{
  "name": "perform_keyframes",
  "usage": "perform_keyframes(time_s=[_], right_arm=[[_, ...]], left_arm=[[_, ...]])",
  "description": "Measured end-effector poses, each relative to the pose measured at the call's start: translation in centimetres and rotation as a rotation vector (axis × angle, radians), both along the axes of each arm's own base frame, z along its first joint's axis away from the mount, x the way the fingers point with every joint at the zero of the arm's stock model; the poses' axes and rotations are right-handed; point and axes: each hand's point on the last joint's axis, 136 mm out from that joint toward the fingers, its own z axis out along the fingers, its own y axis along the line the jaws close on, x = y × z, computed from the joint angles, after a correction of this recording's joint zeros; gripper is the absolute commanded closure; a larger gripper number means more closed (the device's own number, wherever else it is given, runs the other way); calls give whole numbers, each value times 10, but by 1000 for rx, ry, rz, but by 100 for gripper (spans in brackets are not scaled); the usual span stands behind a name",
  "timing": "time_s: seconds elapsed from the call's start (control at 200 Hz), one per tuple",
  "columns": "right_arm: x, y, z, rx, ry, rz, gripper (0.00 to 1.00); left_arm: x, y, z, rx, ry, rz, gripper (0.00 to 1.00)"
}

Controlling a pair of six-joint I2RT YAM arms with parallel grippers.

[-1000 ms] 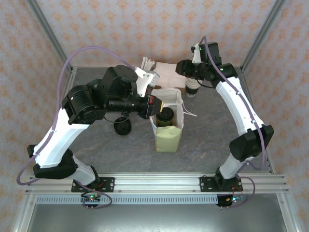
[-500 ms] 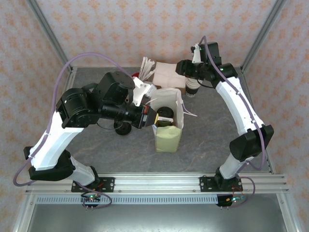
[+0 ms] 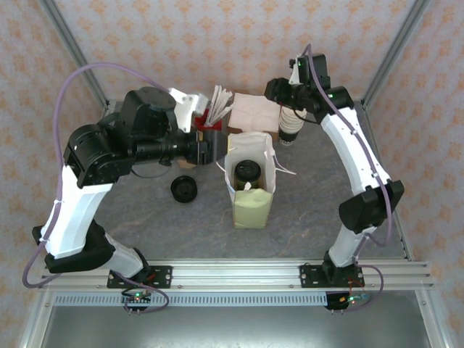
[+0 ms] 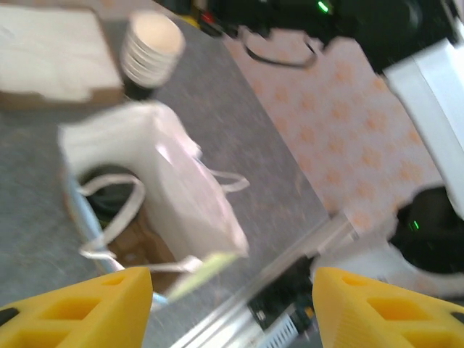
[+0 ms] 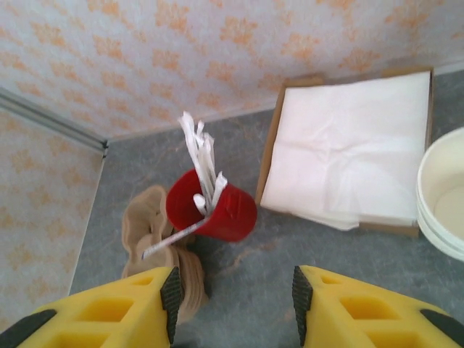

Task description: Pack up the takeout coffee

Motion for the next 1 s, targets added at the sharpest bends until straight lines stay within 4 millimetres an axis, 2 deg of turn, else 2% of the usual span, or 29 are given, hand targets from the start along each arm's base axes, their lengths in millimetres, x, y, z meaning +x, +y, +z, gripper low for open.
perform_keyframes(time_s=[0.155, 0.28, 0.37, 0.425, 0.5, 0.631, 0.746, 1.001], right_arm=[[36, 8, 4, -10, 2, -29, 52], [57, 17, -20, -40, 42, -40, 52], [64, 24, -42, -63, 80, -38, 52], [66, 29, -54, -73, 101, -33, 51], [67, 35, -66, -81, 122, -24, 51], [68, 44, -75, -90, 135, -12, 51], [70, 51, -85, -103, 145, -7, 50], [72, 75, -122, -154, 184, 9, 49]], left_arm=[[35, 30, -5, 54, -41, 182, 29], [57, 54, -23, 112, -15, 296, 21], [67, 62, -41, 146, 26, 328, 7], [69, 58, -51, 149, 59, 313, 3], [69, 45, -63, 146, 107, 260, 2], [75, 19, -90, 150, 203, 172, 1], [81, 3, -112, 158, 267, 131, 1], [82, -8, -125, 156, 322, 90, 3]])
